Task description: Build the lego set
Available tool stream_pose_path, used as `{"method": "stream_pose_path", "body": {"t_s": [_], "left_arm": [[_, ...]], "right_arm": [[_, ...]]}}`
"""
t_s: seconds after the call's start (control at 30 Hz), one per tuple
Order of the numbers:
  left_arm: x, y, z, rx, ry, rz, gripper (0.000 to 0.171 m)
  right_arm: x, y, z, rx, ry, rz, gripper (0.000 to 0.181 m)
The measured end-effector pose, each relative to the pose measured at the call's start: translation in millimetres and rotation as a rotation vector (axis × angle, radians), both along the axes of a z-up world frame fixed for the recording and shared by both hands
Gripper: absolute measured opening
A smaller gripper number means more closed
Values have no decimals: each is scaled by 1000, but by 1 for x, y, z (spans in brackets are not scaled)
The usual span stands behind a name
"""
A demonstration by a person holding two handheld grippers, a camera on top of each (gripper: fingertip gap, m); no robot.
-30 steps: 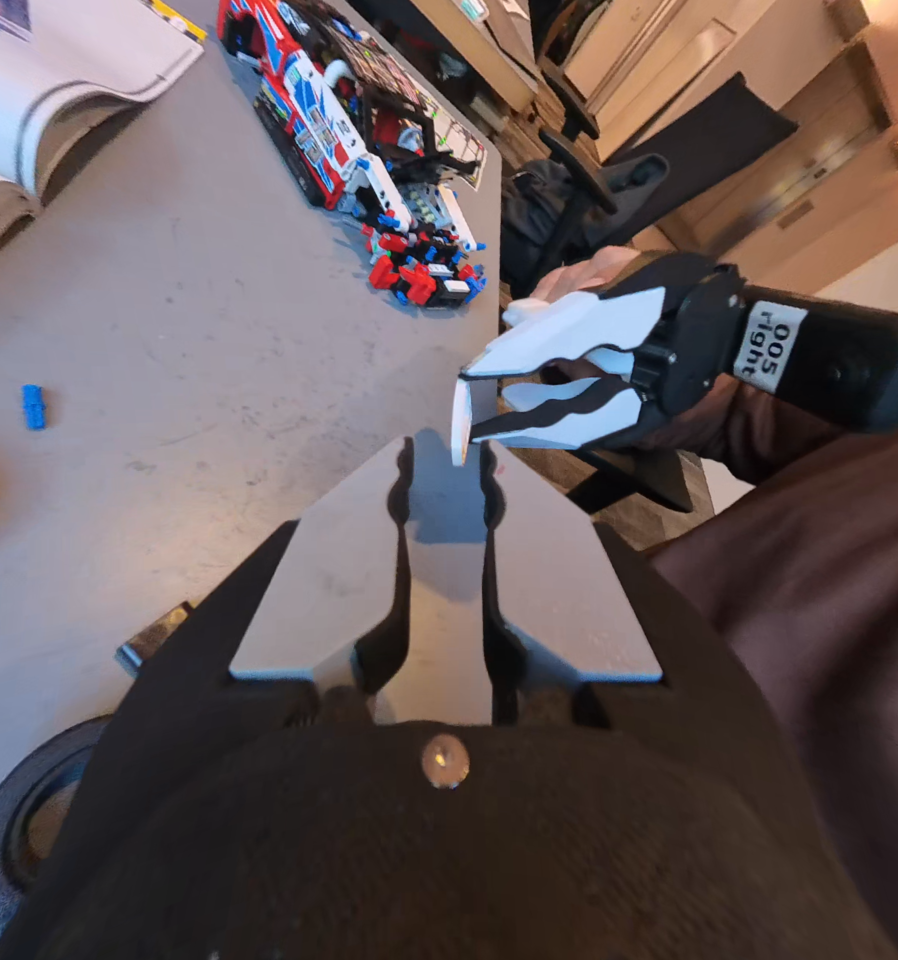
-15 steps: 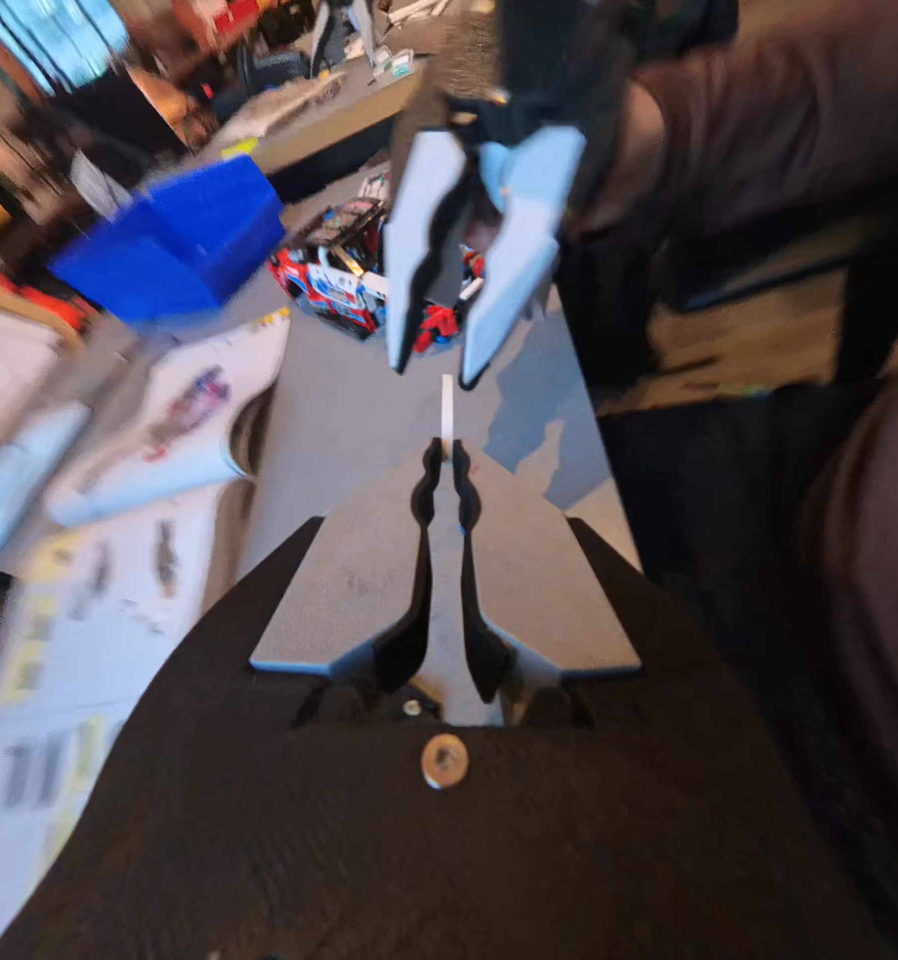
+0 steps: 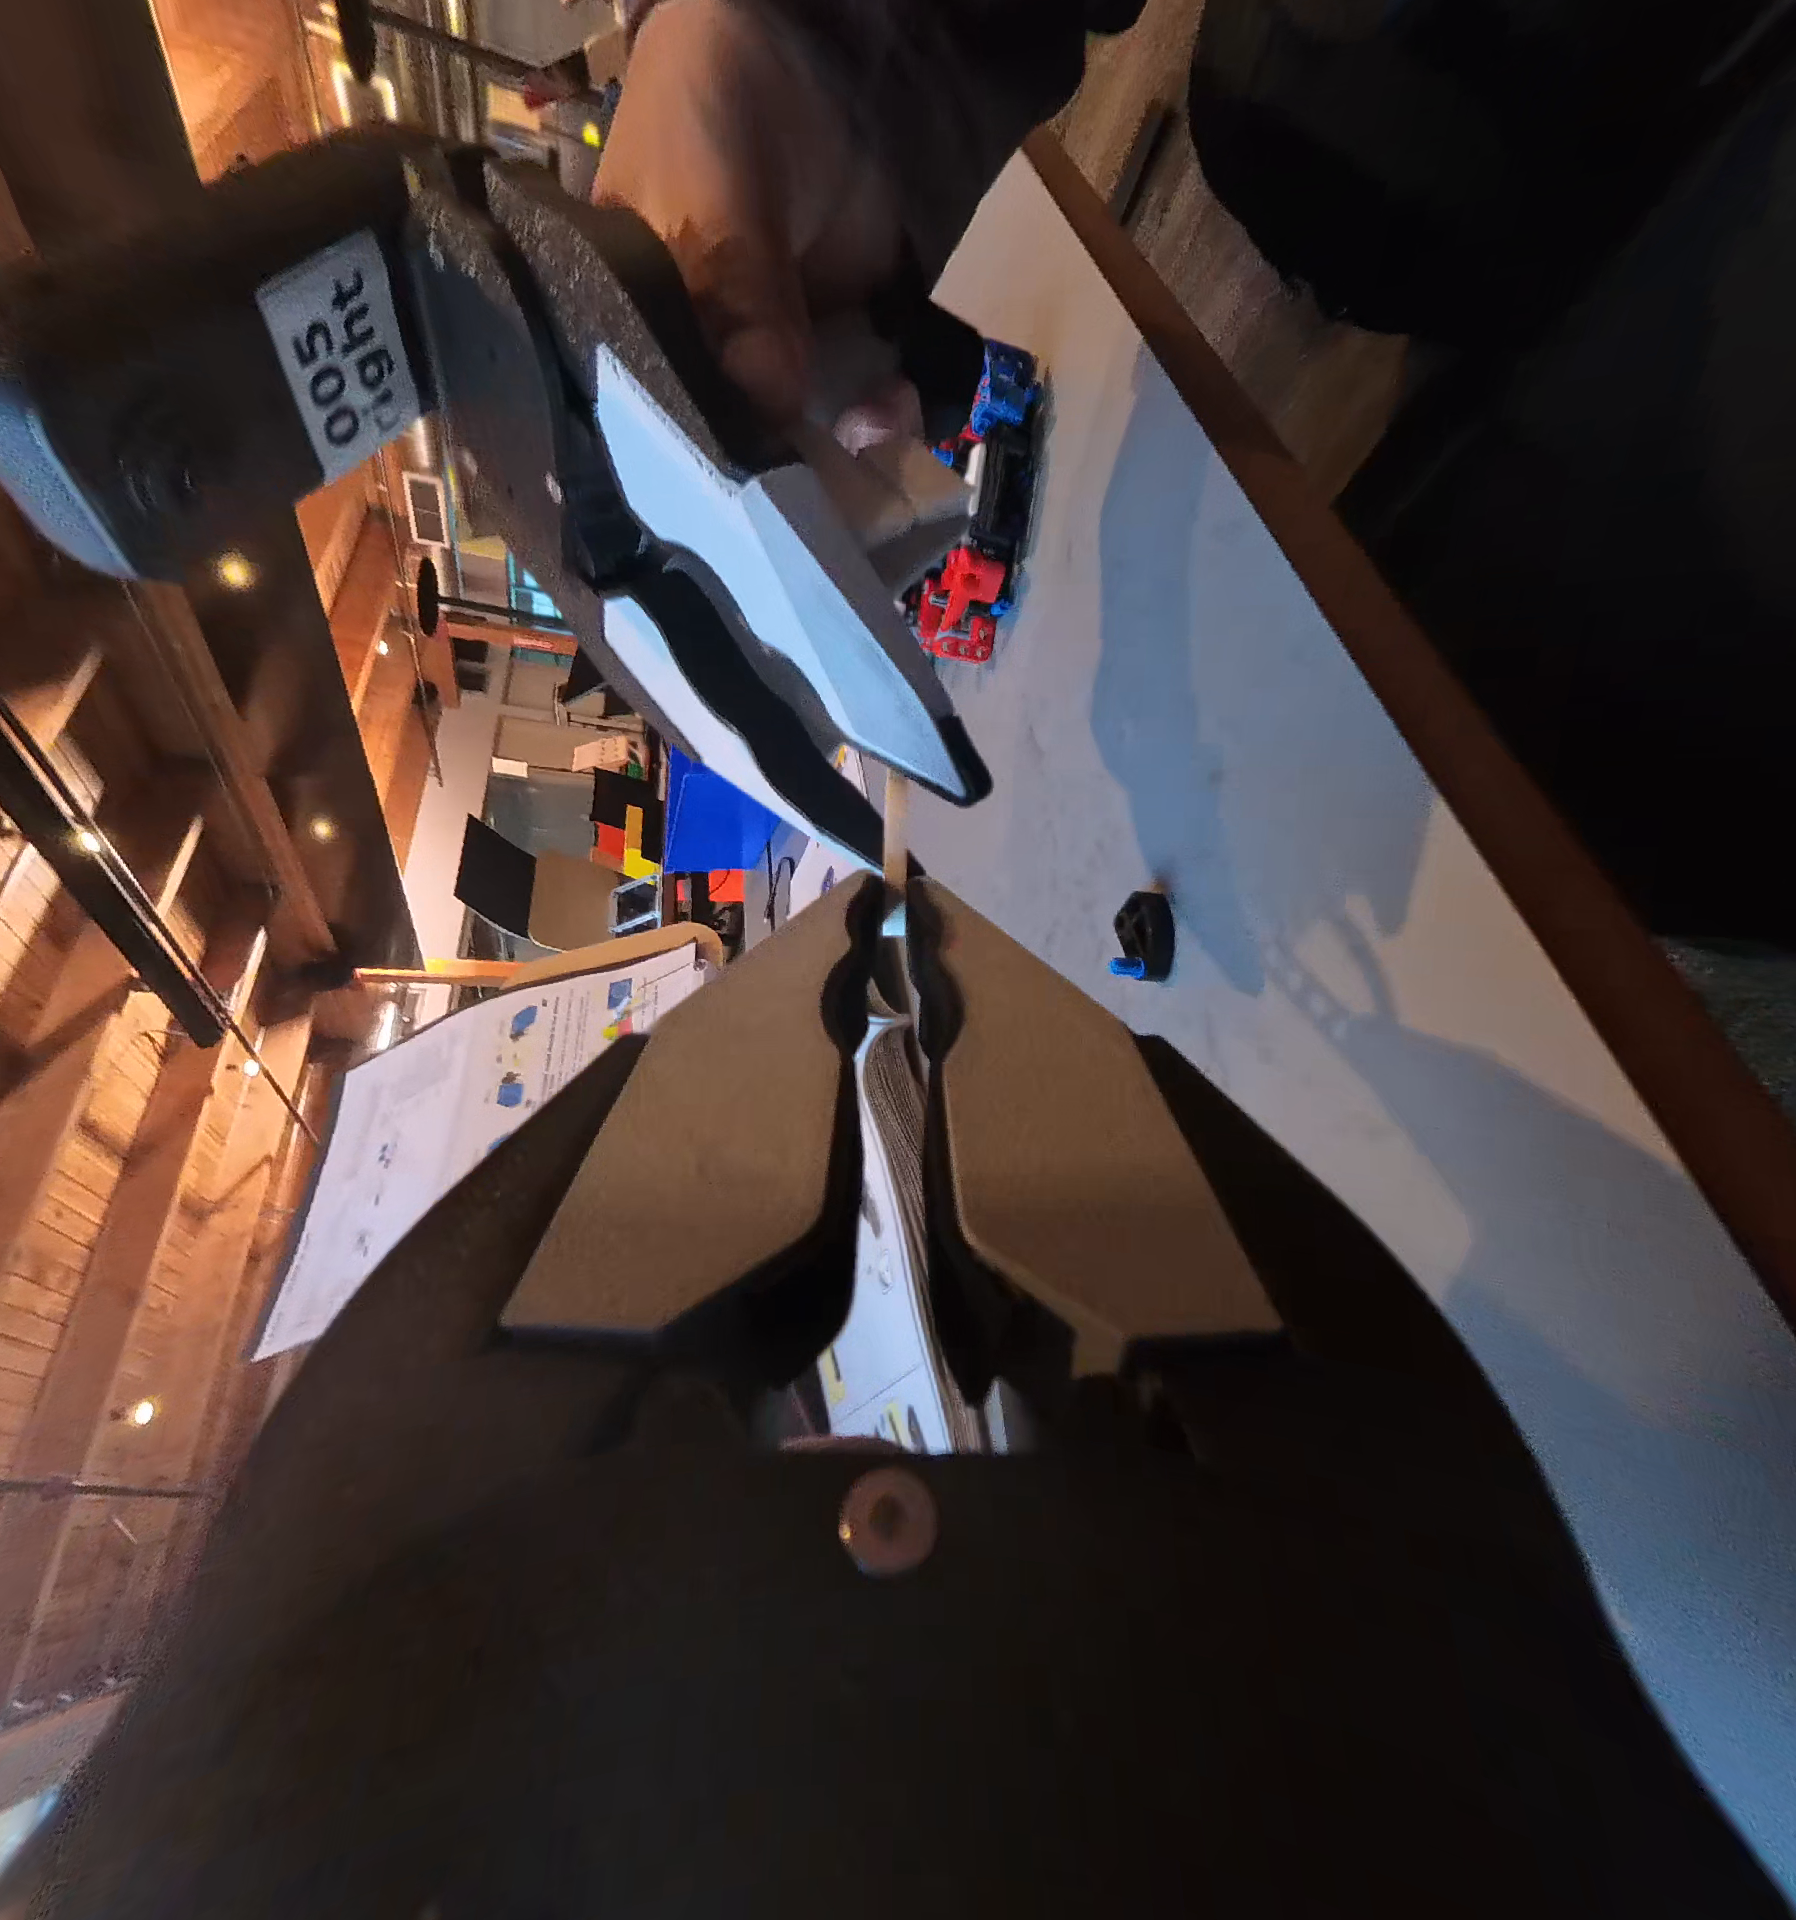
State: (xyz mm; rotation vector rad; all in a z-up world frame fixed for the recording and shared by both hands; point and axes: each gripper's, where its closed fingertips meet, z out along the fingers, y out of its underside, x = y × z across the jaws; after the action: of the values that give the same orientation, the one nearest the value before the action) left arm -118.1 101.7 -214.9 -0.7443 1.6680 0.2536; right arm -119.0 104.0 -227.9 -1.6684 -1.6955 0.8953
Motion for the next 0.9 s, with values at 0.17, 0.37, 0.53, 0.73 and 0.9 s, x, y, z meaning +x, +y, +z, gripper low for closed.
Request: {"method": "stream_pose_path", "body": {"t_s": [0.17, 0.37, 0.53, 0.73, 0.9], "left_arm": [[-4, -1, -2, 62, 7, 6, 1], [-9, 5, -6, 10, -80, 34, 1], [-19, 17, -22, -270, -161, 114, 26], [-21, 26, -50, -778, -204, 257, 28], [-15, 38, -59, -1053, -231, 336, 16]], "right_arm": [[-7, 0, -4, -24, 2, 19, 29], [-10, 6, -6, 42, -1, -3, 28], [1, 23, -22, 118, -77, -76, 27], [24, 40, -50, 162, -172, -163, 27], [18, 49, -63, 198, -180, -180, 27]]}}
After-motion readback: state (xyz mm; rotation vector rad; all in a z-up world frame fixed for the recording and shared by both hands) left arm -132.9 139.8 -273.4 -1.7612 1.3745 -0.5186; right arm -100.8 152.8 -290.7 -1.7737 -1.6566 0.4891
